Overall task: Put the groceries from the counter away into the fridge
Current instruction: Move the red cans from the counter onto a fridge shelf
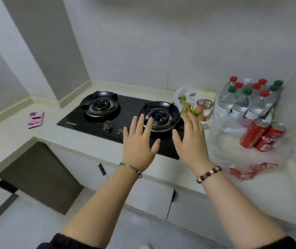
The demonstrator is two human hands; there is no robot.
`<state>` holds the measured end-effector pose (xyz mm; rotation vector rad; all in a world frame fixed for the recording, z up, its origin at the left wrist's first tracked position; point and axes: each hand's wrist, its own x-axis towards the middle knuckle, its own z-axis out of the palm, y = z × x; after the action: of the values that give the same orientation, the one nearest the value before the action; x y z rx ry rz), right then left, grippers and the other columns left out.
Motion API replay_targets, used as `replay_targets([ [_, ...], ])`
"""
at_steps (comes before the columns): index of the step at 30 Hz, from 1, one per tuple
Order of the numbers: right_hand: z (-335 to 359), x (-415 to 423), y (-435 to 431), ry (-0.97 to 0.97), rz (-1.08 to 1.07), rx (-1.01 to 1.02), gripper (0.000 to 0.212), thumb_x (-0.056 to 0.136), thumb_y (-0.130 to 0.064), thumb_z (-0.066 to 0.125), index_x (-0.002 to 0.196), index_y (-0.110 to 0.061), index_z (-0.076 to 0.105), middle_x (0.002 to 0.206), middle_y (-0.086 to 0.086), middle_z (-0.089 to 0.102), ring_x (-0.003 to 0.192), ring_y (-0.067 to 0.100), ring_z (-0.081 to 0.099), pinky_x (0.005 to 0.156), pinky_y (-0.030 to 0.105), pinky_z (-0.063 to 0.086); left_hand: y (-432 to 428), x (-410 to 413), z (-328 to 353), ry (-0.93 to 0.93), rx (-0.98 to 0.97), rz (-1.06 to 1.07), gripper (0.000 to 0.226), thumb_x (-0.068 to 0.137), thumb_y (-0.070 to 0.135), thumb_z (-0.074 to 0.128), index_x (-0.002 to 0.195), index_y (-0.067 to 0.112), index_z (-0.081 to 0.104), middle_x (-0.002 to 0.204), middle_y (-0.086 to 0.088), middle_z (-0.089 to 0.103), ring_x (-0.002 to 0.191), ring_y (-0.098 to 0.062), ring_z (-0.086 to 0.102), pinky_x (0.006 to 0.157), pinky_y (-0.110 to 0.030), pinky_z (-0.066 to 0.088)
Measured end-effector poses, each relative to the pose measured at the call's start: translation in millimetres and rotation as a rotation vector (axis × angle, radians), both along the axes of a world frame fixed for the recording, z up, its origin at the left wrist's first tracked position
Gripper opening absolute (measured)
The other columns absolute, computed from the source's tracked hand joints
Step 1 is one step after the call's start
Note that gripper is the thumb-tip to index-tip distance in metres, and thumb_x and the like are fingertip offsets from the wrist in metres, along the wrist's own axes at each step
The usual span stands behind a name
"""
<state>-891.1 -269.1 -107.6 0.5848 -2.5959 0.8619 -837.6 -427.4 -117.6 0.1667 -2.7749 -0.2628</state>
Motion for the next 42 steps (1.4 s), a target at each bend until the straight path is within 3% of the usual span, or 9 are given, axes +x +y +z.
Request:
replay_targets([
  [8,-8,-71,69,-0.029,-0.298,0.037,0.059,0.091,-0.04,0.04,0.137,-0.003,0.041,0.147,0.016,0.035,0.137,0.03,0.029,0.115,0.043,0.024,57,-125,-5,-0.03,-0.003,-0.333,0.072,0.085,0.053,0.026,0.147,0.017,0.027,0.155,-0.009,0.023,0.143,-0.029,0.018,0.11,-0.054,0.022],
  [13,-18,-99,135,-0.035,-0.432,0.023,0.058,0.088,-0.043,0.037,0.132,-0.005,0.046,0.139,0.012,0.044,0.132,0.028,0.036,0.112,0.041,0.028,119,-171,-21,-0.041,0.101,-0.499,0.068,0.083,0.04,0.045,0.144,0.013,0.032,0.151,-0.012,0.031,0.139,-0.032,0.028,0.107,-0.05,0.031],
  [17,-22,-133,191,-0.07,-0.563,-0.006,0.045,0.088,-0.016,0.053,0.131,-0.002,0.046,0.141,0.016,0.041,0.132,0.03,0.034,0.112,0.038,0.025,171,-210,-33,-0.078,0.208,-0.579,0.071,0.08,0.022,0.062,0.143,0.005,0.034,0.147,-0.019,0.034,0.137,-0.036,0.03,0.112,-0.047,0.028],
  [21,-27,-168,240,-0.186,-0.668,-0.024,0.053,0.084,-0.005,0.053,0.136,-0.001,0.041,0.145,0.018,0.036,0.136,0.032,0.031,0.113,0.041,0.026,225,-249,-42,-0.195,0.422,-0.626,0.072,0.083,0.014,0.061,0.146,0.01,0.027,0.15,-0.011,0.031,0.139,-0.025,0.027,0.114,-0.028,0.021],
  [24,-33,-192,267,-0.271,-0.674,-0.016,0.058,0.079,-0.003,0.055,0.136,-0.004,0.041,0.141,0.017,0.04,0.132,0.034,0.035,0.111,0.044,0.03,266,-273,-47,-0.353,0.624,-0.603,0.072,0.084,0.014,0.062,0.146,0.014,0.026,0.147,-0.006,0.036,0.133,-0.021,0.036,0.104,-0.021,0.028],
  [29,-40,-223,291,-0.428,-0.65,0.063,0.071,0.08,-0.004,0.061,0.144,-0.006,0.029,0.148,0.014,0.032,0.137,0.027,0.028,0.112,0.033,0.024,310,-310,-59,-0.479,0.755,-0.574,0.075,0.077,0.021,0.071,0.142,0.02,0.033,0.136,-0.004,0.048,0.12,-0.021,0.05,0.096,-0.024,0.04],
  [32,-44,-234,302,-0.543,-0.588,0.109,0.079,0.077,-0.008,0.068,0.145,-0.008,0.027,0.145,0.01,0.033,0.132,0.024,0.034,0.105,0.026,0.029,326,-323,-67,-0.513,0.753,-0.568,0.079,0.072,0.031,0.071,0.141,0.023,0.036,0.125,-0.004,0.057,0.113,-0.02,0.055,0.097,-0.021,0.039],
  [36,-50,-243,310,-0.633,-0.553,0.188,0.082,0.076,-0.012,0.072,0.145,-0.012,0.028,0.141,0.009,0.037,0.125,0.025,0.043,0.099,0.029,0.038,335,-335,-79,-0.59,0.676,-0.579,0.083,0.072,0.014,0.075,0.143,0.015,0.032,0.132,-0.006,0.055,0.119,-0.022,0.052,0.093,-0.01,0.03],
  [42,-57,-247,313,-0.647,-0.556,0.249,0.079,0.071,-0.013,0.075,0.139,-0.018,0.037,0.133,0.008,0.043,0.116,0.027,0.049,0.094,0.036,0.046,332,-346,-87,-0.609,0.709,-0.585,0.081,0.056,0.01,0.085,0.127,0.015,0.047,0.116,-0.005,0.062,0.108,-0.022,0.058,0.096,-0.03,0.044],
])
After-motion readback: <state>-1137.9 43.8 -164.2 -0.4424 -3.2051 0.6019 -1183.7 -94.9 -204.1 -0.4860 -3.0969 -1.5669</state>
